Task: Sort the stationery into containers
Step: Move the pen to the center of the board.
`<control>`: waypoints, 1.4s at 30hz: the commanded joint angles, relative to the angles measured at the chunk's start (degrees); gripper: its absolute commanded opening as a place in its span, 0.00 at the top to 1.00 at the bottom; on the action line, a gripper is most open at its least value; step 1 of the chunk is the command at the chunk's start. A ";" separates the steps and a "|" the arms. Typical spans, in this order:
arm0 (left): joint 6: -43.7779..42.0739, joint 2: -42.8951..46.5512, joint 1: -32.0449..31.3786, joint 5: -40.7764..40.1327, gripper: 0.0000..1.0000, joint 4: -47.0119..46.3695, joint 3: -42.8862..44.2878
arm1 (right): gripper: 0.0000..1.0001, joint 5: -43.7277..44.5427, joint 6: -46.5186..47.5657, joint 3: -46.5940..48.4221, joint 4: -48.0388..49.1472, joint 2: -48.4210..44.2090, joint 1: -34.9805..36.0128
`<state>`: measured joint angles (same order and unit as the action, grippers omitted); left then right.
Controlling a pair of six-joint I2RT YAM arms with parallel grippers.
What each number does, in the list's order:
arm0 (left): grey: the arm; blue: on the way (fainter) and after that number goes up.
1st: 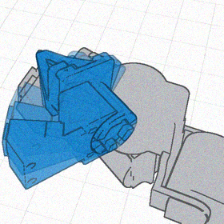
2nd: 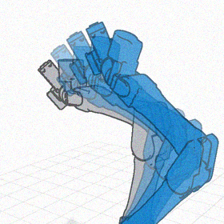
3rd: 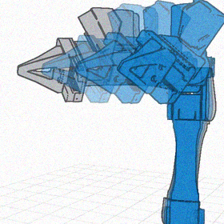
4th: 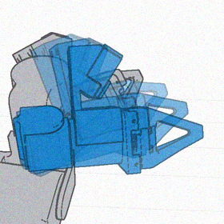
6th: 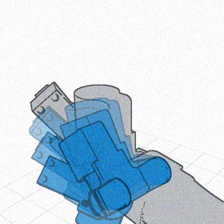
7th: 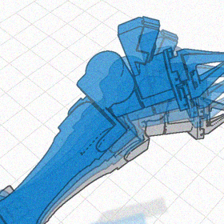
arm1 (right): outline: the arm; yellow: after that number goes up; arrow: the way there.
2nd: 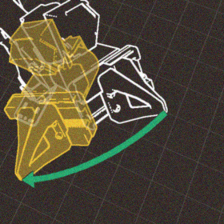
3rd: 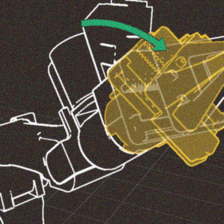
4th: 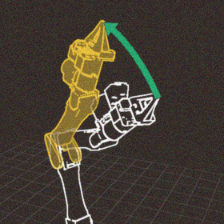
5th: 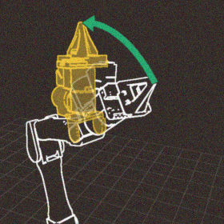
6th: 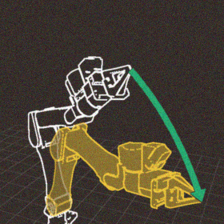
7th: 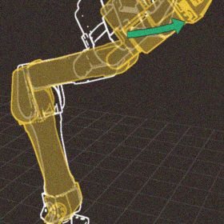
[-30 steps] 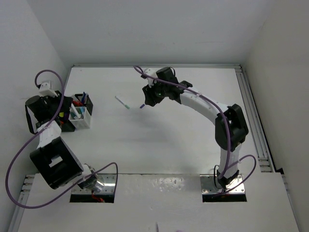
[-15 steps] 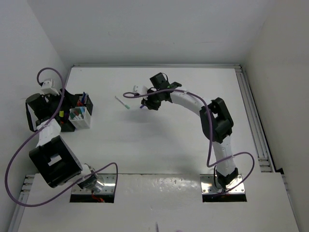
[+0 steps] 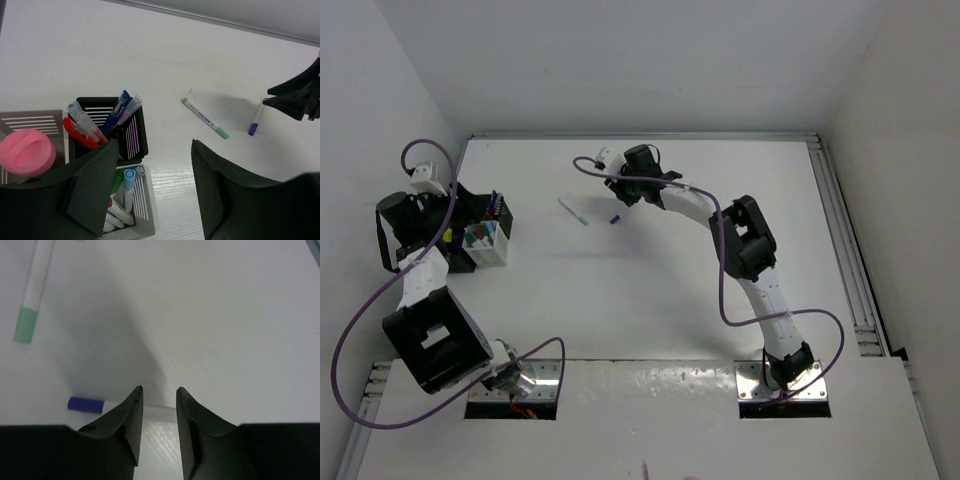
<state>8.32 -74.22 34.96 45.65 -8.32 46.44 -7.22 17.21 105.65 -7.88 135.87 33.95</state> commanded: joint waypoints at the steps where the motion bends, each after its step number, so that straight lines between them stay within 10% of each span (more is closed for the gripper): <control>1: 1.35 1.45 -0.07 -0.20 0.34 1.97 2.34 | 0.67 2.04 -10.44 3.87 6.29 1.67 -1.08; 31: 4.69 7.77 0.37 4.54 0.25 7.79 7.18 | 0.82 -12.63 -14.83 -1.85 -37.19 -7.37 -1.17; 37: 4.87 8.82 0.55 5.59 0.25 7.53 7.27 | 0.64 -25.46 -13.79 -4.48 -39.50 -15.63 -2.58; 42: 5.48 9.26 0.46 8.58 0.24 7.44 7.27 | 0.47 -24.27 9.99 -6.06 -43.62 -20.91 -2.32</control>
<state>13.61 -66.72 35.22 51.05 0.58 51.62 -29.56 12.60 100.14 -48.84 120.03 31.64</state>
